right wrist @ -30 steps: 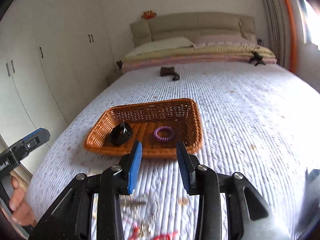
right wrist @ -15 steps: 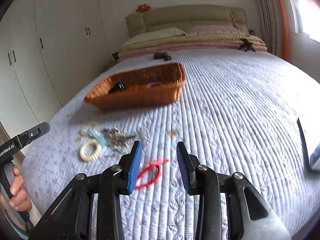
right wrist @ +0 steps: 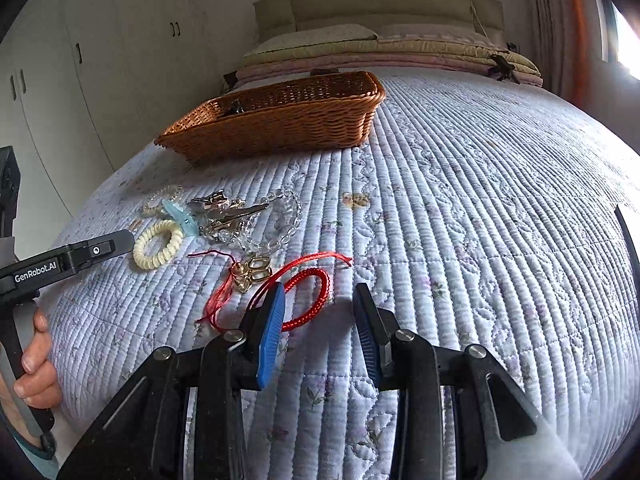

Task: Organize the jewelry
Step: 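Move both tools back to the jewelry and grasp the cream hair tie and red cord, then lower the cream hair tie with the left tool while the right tool drops the red cord into the basket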

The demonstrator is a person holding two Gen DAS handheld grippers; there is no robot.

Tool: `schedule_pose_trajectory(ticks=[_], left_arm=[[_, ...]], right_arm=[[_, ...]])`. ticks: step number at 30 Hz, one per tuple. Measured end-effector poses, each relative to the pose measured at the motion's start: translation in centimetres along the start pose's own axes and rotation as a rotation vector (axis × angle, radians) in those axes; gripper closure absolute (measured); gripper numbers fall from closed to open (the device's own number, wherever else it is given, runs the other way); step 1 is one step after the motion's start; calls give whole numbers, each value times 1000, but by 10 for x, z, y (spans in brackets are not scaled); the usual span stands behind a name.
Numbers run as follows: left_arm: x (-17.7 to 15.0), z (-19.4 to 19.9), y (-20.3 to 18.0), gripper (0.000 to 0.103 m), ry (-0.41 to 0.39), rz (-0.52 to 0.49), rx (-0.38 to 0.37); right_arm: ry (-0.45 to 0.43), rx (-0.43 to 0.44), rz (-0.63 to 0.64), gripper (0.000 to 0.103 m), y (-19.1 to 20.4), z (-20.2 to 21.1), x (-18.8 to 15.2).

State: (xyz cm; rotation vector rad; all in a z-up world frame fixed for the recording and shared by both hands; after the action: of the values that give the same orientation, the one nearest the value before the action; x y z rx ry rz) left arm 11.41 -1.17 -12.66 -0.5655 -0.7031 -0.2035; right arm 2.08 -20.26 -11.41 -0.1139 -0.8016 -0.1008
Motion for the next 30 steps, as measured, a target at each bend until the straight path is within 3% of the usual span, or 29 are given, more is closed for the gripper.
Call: schedule_pose_trajectory(ticks=[15,21,26,28,30], left_arm=[[5,-20,-12,60,50,-59,90],[5,-24,-16,69,51,-73,98],[4,-26,-19,83,50,-81,99],[3,-27,-19,91,53,-85,85],[2,-25,-20,91,47,-93,79]], right_arm=[[1,-63,34,67,8,-9,5],[4,-83,40,79,9,-11,4],[-2,-89,50,87,10,-10,4],[-3,-87,51,96,11,-10,3],[-8,-82,48,97,10,-8,3]])
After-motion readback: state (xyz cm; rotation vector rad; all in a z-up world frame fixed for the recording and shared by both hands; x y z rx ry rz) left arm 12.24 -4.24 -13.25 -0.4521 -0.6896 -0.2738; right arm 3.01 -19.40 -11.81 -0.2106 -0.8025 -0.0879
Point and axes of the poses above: each gripper's, at about its wrist camera, not at the fingertips, and z roughly against the way its jaws point, y to its left, x to its top, the point moved 5 cm from there along -z, roughly the way its jaws point, and after that the axes turned 14 degrees about -x, right-handed, at the moved point
